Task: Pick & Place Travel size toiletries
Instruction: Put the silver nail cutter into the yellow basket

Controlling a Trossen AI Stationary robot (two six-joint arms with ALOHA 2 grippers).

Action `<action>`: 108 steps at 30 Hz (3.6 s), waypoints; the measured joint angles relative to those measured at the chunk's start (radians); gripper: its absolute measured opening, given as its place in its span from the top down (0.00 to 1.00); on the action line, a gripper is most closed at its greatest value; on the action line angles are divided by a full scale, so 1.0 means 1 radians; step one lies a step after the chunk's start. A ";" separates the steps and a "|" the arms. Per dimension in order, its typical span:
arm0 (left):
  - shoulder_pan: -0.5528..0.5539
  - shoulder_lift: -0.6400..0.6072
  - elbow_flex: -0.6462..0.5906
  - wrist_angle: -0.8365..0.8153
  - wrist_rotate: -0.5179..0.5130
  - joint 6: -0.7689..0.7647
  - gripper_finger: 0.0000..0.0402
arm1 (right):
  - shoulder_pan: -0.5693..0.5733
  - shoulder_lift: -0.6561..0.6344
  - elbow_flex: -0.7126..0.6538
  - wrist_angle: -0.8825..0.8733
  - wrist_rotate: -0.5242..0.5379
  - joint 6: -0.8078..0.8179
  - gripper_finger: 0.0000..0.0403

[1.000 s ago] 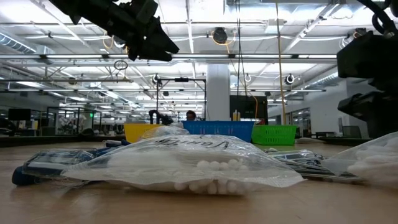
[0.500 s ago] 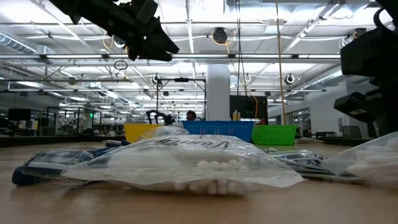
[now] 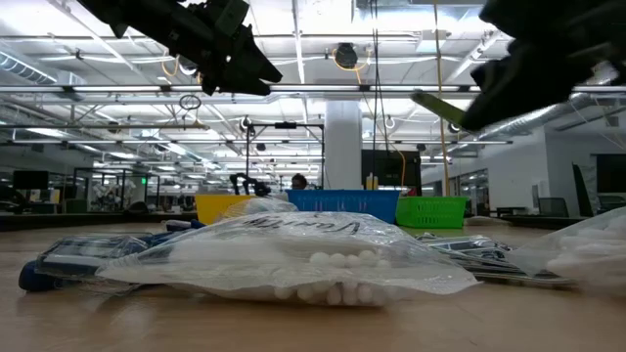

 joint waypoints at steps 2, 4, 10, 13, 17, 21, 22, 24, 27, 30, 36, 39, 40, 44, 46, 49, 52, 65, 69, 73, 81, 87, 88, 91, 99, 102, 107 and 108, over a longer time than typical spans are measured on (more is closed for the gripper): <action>0.000 0.000 0.000 0.000 0.000 0.000 0.40 | -0.037 -0.028 0.000 0.014 0.046 -0.044 0.91; 0.000 0.001 0.000 0.000 0.000 0.002 0.40 | -0.083 -0.041 0.000 0.050 0.066 -0.091 0.91; 0.000 0.059 0.000 0.040 0.000 0.026 0.40 | -0.236 -0.043 -0.053 0.313 0.064 -0.221 0.91; 0.000 0.106 0.000 0.103 0.000 0.031 0.40 | -0.306 -0.043 -0.119 0.489 0.063 -0.239 0.91; -0.002 0.154 0.000 0.227 0.053 0.086 0.40 | -0.381 -0.043 -0.220 0.741 -0.042 -0.239 0.91; -0.017 0.205 0.000 0.405 0.172 0.154 0.40 | -0.421 -0.043 -0.310 0.992 -0.205 -0.228 0.91; -0.024 0.224 0.000 0.461 0.192 0.174 0.40 | -0.424 -0.043 -0.327 1.036 -0.229 -0.229 0.91; -0.038 0.266 0.000 0.572 0.212 0.226 0.40 | -0.426 -0.043 -0.350 1.090 -0.267 -0.231 0.91; -0.055 0.344 0.001 0.707 0.213 0.352 0.40 | -0.425 -0.043 -0.359 1.122 -0.310 -0.231 0.91; -0.066 0.424 0.023 0.778 0.213 0.499 0.40 | -0.424 -0.043 -0.359 1.120 -0.334 -0.232 0.91; -0.083 0.506 0.109 0.874 0.223 0.463 0.40 | -0.425 -0.043 -0.359 1.118 -0.357 -0.239 0.91; -0.082 0.531 0.163 0.869 0.223 0.401 0.40 | -0.424 -0.043 -0.359 1.119 -0.360 -0.239 0.91; -0.080 0.542 0.180 0.869 0.223 0.380 0.40 | -0.424 -0.043 -0.359 1.120 -0.360 -0.239 0.91; -0.077 0.599 0.251 0.864 0.270 0.334 0.40 | -0.424 -0.043 -0.359 1.120 -0.359 -0.242 0.91; -0.078 0.627 0.279 0.861 0.308 0.332 0.40 | -0.424 -0.043 -0.359 1.121 -0.360 -0.242 0.91; -0.081 0.661 0.317 0.861 0.320 0.336 0.40 | -0.424 -0.043 -0.359 1.122 -0.359 -0.239 0.91; -0.080 0.673 0.333 0.860 0.318 0.334 0.40 | -0.424 -0.043 -0.359 1.121 -0.359 -0.239 0.91; -0.061 0.671 0.333 0.802 0.316 0.281 0.48 | -0.424 -0.043 -0.359 1.121 -0.360 -0.239 0.91; -0.060 0.670 0.333 0.781 0.315 0.283 0.61 | -0.424 -0.043 -0.359 1.121 -0.360 -0.235 0.91; -0.058 0.670 0.333 0.781 0.315 0.287 0.74 | -0.424 -0.043 -0.359 1.120 -0.360 -0.235 0.91; -0.057 0.670 0.333 0.777 0.312 0.336 0.97 | -0.424 -0.043 -0.359 1.120 -0.359 -0.226 0.91; -0.060 0.670 0.333 0.778 0.270 0.331 0.95 | -0.424 -0.043 -0.359 1.115 -0.359 -0.188 0.80; -0.059 0.670 0.333 0.777 0.268 0.325 0.96 | -0.424 -0.044 -0.359 1.108 -0.358 -0.182 0.76; -0.058 0.656 0.333 0.756 0.263 0.306 0.98 | -0.424 -0.044 -0.359 1.067 -0.357 -0.179 0.64; -0.073 0.485 0.333 0.374 0.067 0.341 0.98 | -0.424 -0.086 -0.358 0.946 -0.258 -0.166 0.36; -0.077 0.381 0.333 0.135 -0.072 0.324 0.98 | -0.424 -0.135 -0.358 0.871 -0.204 -0.160 0.33; -0.050 0.223 0.319 -0.212 -0.241 0.216 0.98 | -0.424 -0.231 -0.358 0.735 -0.149 -0.148 0.35; -0.035 0.197 0.300 -0.240 -0.249 0.200 0.98 | -0.424 -0.249 -0.358 0.713 -0.146 -0.148 0.36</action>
